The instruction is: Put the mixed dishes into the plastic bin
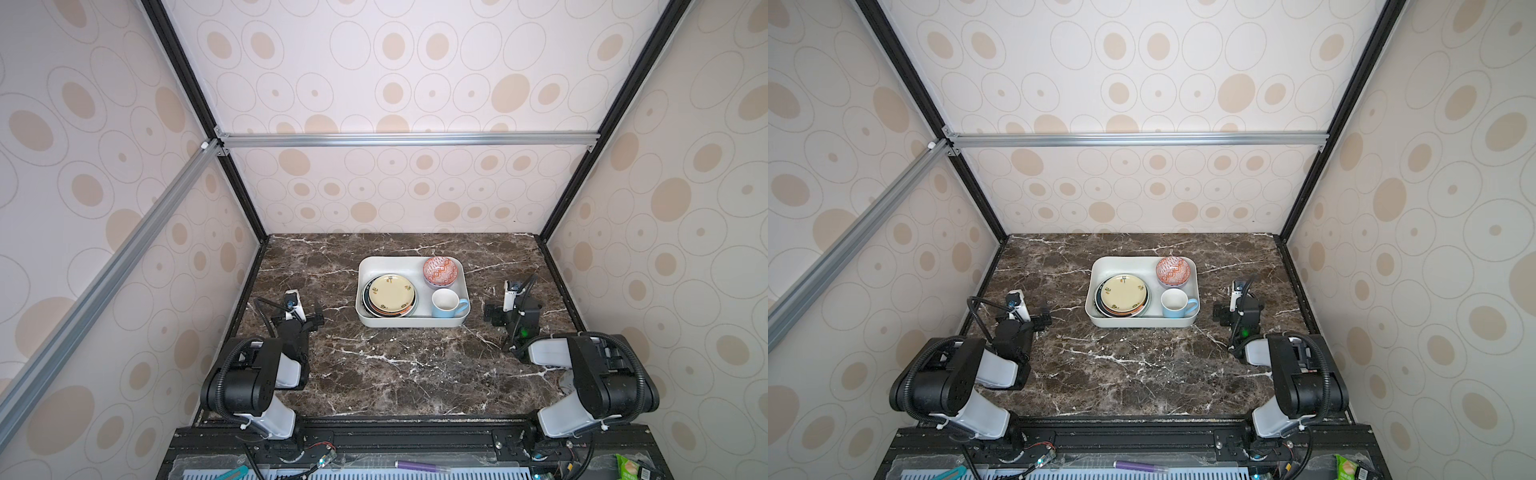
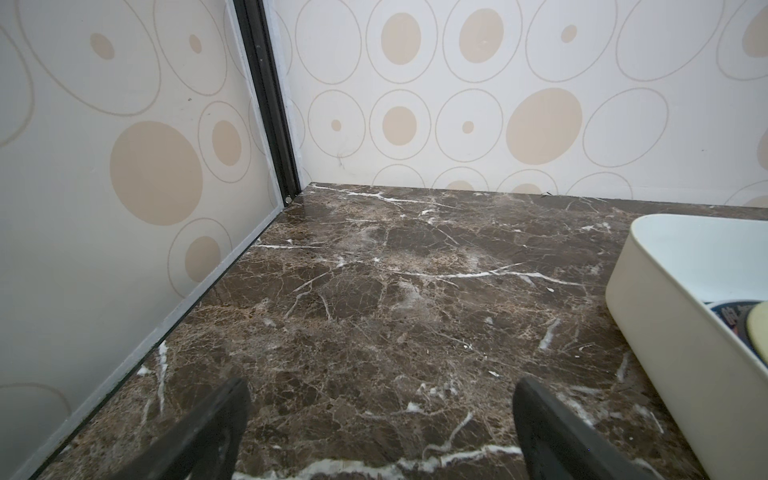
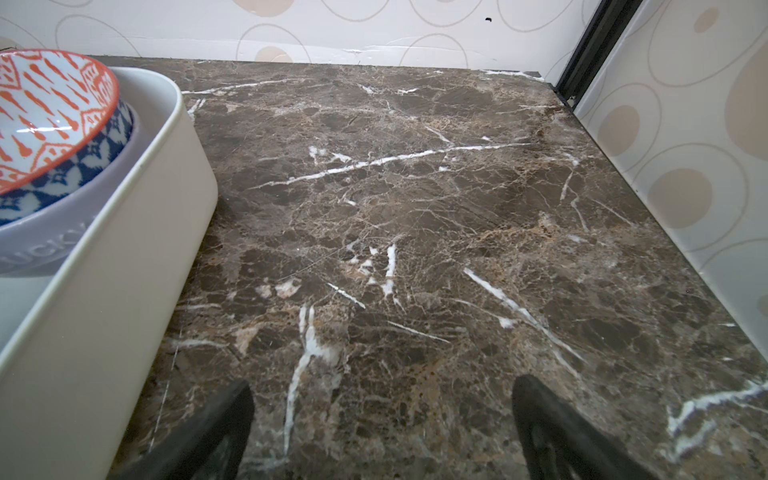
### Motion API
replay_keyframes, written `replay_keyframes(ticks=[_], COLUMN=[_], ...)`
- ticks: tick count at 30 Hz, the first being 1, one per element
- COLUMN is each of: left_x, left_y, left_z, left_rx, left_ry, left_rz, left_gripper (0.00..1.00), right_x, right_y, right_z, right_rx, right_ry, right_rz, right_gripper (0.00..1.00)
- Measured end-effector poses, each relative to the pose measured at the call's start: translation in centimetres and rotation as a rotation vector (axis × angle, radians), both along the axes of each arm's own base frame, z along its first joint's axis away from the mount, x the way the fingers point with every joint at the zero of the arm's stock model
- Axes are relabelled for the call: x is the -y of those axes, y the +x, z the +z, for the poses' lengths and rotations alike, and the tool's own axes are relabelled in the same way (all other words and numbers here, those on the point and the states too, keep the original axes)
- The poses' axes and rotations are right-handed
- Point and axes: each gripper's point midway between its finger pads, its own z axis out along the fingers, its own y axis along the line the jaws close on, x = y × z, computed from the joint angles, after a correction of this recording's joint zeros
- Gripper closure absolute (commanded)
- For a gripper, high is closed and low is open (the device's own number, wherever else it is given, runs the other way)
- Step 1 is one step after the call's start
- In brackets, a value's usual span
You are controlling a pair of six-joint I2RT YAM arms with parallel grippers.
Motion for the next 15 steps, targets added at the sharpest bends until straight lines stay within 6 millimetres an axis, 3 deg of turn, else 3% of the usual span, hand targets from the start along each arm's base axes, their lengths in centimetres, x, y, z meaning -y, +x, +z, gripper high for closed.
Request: replay_keyframes(ticks=[15], left_x=[0.94], left_y=[0.74], left_z=[0.36], left_rx=[-0.001], left_ry=[0.027], left_rz=[-0.052], left_gripper=[0.01], right_x=[0.00], right_y=[0.00], right_z=[0.00], right_rx=[0.000], right_ry=[0.000], right_rz=[0.000], right_gripper=[0.00])
